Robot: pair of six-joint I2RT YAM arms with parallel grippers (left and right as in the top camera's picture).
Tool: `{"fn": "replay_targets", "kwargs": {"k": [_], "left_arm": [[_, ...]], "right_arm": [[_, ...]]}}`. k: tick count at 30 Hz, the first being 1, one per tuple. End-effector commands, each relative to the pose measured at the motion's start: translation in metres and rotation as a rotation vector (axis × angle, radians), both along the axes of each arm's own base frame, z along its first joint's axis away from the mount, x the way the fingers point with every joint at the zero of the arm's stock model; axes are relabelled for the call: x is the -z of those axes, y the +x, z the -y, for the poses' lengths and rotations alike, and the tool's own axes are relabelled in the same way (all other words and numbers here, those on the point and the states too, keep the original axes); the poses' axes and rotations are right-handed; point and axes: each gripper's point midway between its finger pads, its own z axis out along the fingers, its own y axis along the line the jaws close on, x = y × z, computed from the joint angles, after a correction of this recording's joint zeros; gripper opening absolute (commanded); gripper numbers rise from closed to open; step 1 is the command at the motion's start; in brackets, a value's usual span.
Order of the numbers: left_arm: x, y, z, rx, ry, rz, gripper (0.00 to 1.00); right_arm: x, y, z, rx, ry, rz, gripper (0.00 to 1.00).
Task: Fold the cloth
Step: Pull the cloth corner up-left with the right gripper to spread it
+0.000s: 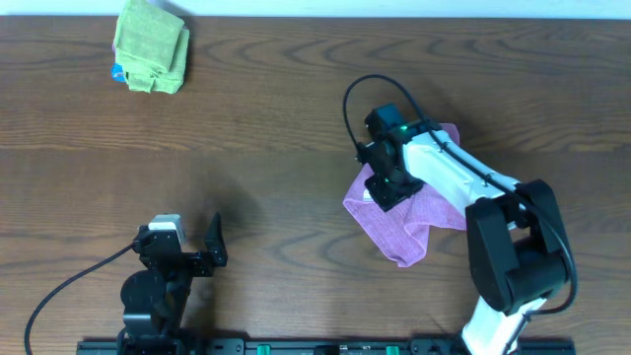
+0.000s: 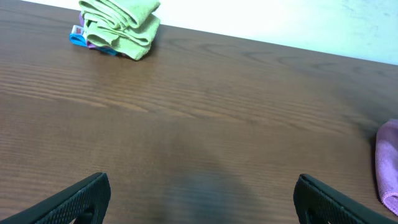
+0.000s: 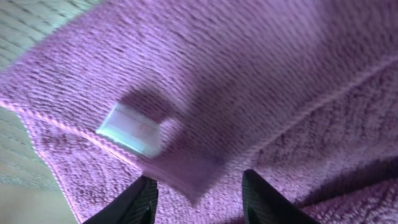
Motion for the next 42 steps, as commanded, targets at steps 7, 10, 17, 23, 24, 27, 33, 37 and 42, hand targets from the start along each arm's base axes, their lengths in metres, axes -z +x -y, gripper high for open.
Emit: {"fn": "replay_targets", "kwargs": {"k": [7,10,17,23,24,27,33,37,42], "left_arm": [[0.011,0.000,-0.001,-0.008,-0.007,-0.024,0.95],[0.011,0.000,-0.001,-0.008,-0.007,-0.024,0.95],[0.011,0.000,-0.001,-0.008,-0.007,-0.024,0.95],[0.011,0.000,-0.001,-0.008,-0.007,-0.024,0.95],[0.011,0.000,-0.001,-0.008,-0.007,-0.024,0.95],[0.011,0.000,-0.001,-0.008,-0.007,-0.024,0.95],[0.011,0.000,-0.001,-0.008,-0.007,-0.024,0.95],[0.011,0.000,-0.001,-0.008,-0.007,-0.024,0.95],[0.011,0.000,-0.001,-0.008,-0.007,-0.024,0.95]], "right_arm": [[0.004,0.004,0.000,-0.040,-0.030,0.026,0.43],[0.004,0.008,-0.001,-0.040,-0.029,0.043,0.43],[0.004,0.007,-0.004,-0.039,-0.011,0.035,0.08],[0.001,0.008,-0.011,-0.034,0.013,0.037,0.01],[-0.001,0.011,-0.013,-0.031,0.018,0.044,0.01],[-0.020,0.030,-0.029,-0.043,0.046,0.107,0.01],[-0.072,0.077,-0.082,-0.108,0.187,0.286,0.01],[-0.086,0.061,-0.137,-0.226,0.382,0.265,0.06],[-0.079,0.033,-0.153,-0.385,0.324,0.231,0.72]]}}
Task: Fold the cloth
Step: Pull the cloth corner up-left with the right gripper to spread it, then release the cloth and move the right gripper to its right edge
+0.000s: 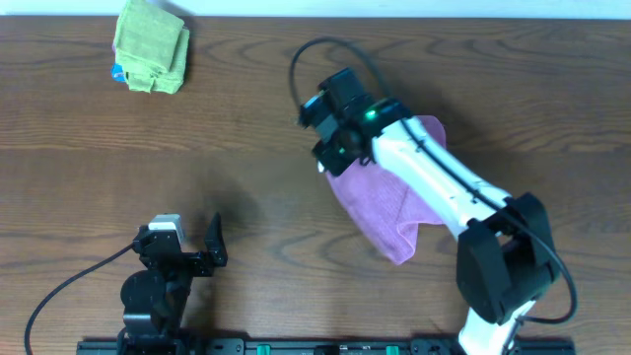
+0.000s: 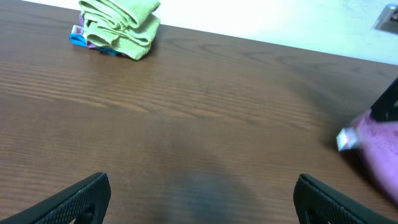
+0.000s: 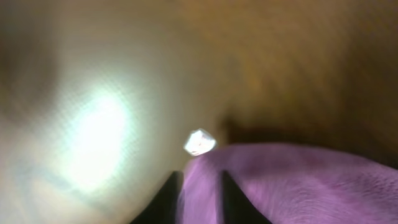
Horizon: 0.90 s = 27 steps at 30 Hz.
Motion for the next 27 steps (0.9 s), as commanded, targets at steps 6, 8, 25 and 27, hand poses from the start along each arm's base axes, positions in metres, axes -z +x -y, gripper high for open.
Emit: {"fn": "replay_targets", "kwargs": {"k": [6,8,25,27], "left_arm": [[0.011,0.000,-0.001,-0.008,-0.007,-0.024,0.95],[0.011,0.000,-0.001,-0.008,-0.007,-0.024,0.95],[0.011,0.000,-0.001,-0.008,-0.007,-0.024,0.95],[0.011,0.000,-0.001,-0.008,-0.007,-0.024,0.95]], "right_arm": [[0.009,-0.003,0.023,0.049,-0.165,0.018,0.84],[0.011,0.003,0.050,0.161,-0.234,0.010,0.69],[-0.059,-0.009,0.164,0.523,-0.143,-0.026,0.02],[-0.064,-0.022,0.170,0.541,-0.111,0.009,0.02]]}}
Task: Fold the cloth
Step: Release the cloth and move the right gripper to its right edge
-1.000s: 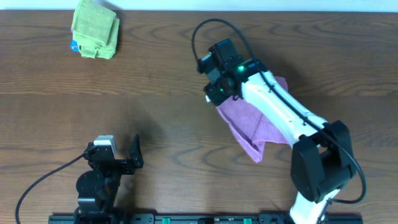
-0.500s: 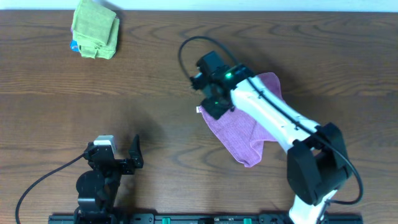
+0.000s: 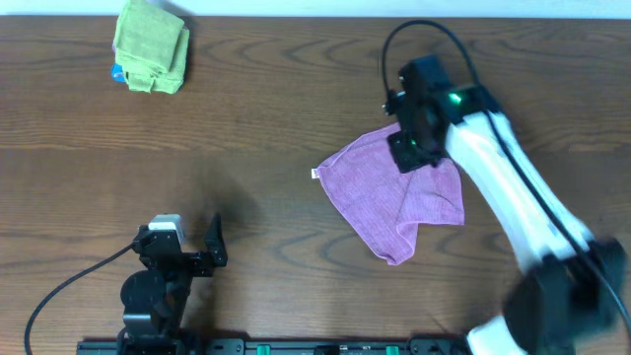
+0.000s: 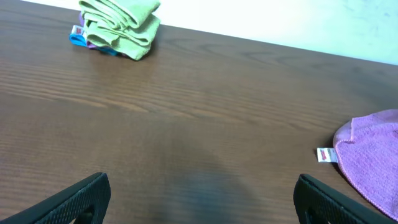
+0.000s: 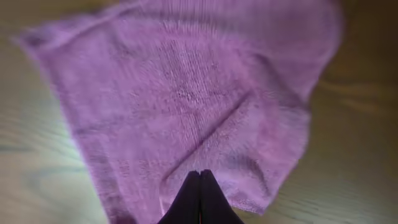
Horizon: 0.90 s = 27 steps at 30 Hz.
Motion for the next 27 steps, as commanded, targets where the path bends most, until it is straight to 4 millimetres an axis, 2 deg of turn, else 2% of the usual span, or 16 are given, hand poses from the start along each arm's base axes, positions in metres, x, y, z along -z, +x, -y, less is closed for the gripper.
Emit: {"fn": "replay_targets", "kwargs": {"k": [1,5,7,8,11,13,16,19,20,21,22,23,27], "left_arm": [[0.011,0.000,-0.001,-0.008,-0.007,-0.024,0.95],[0.011,0.000,-0.001,-0.008,-0.007,-0.023,0.95],[0.011,0.000,-0.001,-0.008,-0.007,-0.023,0.95],[0.011,0.000,-0.001,-0.008,-0.007,-0.023,0.95],[0.008,0.001,0.000,-0.007,-0.009,-0.012,0.95],[0.002,0.002,0.005,0.019,-0.037,0.010,0.95],[-0.004,0.001,0.019,0.074,-0.150,0.016,0.95],[0.004,-0.002,0.022,0.085,-0.166,-0.022,0.95],[0.006,-0.003,0.022,0.084,-0.166,-0.033,0.95],[0.002,-0.001,0.021,0.078,-0.164,-0.015,0.95],[-0.001,-0.001,0.021,0.081,-0.165,-0.002,0.95],[-0.004,0.000,0.023,0.089,-0.174,0.010,0.95],[-0.007,0.001,0.023,0.073,-0.235,0.012,0.95]], "right_arm": [[-0.006,-0.025,0.014,0.066,0.032,0.042,0.02],[0.014,-0.062,0.022,0.142,0.094,0.021,0.02],[0.019,-0.074,0.022,0.165,0.119,0.005,0.02],[0.020,-0.079,0.021,0.166,0.126,-0.003,0.08],[0.023,-0.092,0.023,0.165,0.130,-0.030,0.48],[0.023,-0.099,0.023,0.163,0.131,-0.056,0.61],[0.025,-0.108,0.023,0.163,0.131,-0.094,0.63],[0.026,-0.114,0.019,0.157,0.151,-0.122,0.65],[0.025,-0.115,0.017,0.154,0.164,-0.127,0.71],[0.025,-0.115,0.015,0.151,0.176,-0.132,0.85],[0.025,-0.116,0.013,0.149,0.184,-0.135,0.95],[0.025,-0.116,0.012,0.147,0.189,-0.137,0.99],[0.025,-0.116,0.012,0.147,0.193,-0.137,0.99]]}}
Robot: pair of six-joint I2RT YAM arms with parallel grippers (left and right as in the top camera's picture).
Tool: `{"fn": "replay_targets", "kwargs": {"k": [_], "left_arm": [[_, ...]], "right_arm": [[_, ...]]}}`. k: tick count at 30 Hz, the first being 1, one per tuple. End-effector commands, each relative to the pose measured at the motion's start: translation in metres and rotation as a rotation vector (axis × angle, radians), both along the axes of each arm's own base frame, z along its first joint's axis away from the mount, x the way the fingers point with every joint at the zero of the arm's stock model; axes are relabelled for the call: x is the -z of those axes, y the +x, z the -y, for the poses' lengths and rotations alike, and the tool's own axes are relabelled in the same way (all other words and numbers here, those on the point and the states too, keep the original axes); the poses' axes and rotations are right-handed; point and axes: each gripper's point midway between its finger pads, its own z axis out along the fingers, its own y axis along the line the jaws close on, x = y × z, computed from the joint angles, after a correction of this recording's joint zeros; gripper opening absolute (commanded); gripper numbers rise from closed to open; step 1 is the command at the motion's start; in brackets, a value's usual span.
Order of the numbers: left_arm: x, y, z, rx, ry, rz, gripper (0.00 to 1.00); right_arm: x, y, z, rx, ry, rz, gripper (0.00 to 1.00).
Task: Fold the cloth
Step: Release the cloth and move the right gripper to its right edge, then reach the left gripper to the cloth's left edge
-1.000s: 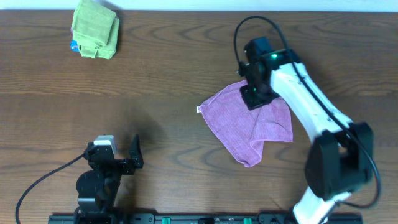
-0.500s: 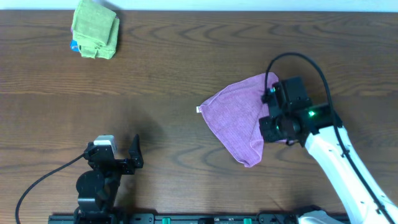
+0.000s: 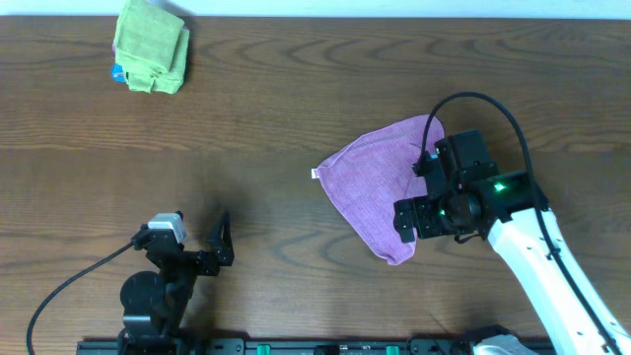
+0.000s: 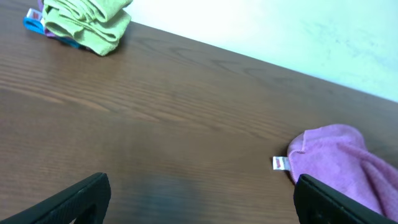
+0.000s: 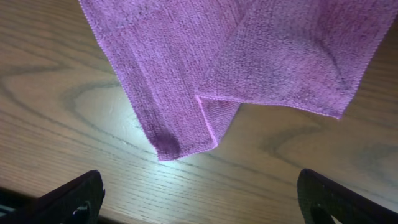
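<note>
The purple cloth lies on the table right of centre, its white tag at the left corner. In the right wrist view a flap is folded over the cloth, whose near corner points at the camera. My right gripper hangs open over the cloth's near right part, both fingers bare, and the arm hides the right edge. Near the front left my left gripper stands open and empty, with the cloth far to its right.
A stack of folded green cloths with something blue under it sits at the far left corner; the left wrist view shows the stack too. The wooden table ends at its far edge behind the stack.
My right gripper was shut over the cloth's far right edge; now it is open over the near right part. The left wrist has turned a little to the right.
My right gripper stood round the tag corner of the bunched cloth. It was then shut on that corner, held up to the left. After that the cloth lay spread with the tag at the left, the gripper shut at its far edge. Now it hangs open near the front corner.
</note>
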Motion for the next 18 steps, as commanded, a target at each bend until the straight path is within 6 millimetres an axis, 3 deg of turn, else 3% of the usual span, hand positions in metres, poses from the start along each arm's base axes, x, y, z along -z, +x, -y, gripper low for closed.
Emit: {"fn": "replay_targets", "kwargs": {"k": [1,10,18], "left_arm": [[0.000,0.000,0.004,0.007,-0.070,-0.007,0.95],[-0.011,0.003,0.002,-0.012,-0.095,0.037,0.95],[-0.014,-0.003,0.023,0.060,-0.357,-0.037,0.95]], "right_arm": [[-0.002,-0.001,-0.003,0.008,0.031,-0.002,0.99],[-0.004,-0.001,-0.010,0.007,0.067,-0.004,0.99],[-0.005,0.003,-0.011,0.006,0.071,0.013,0.99]]}}
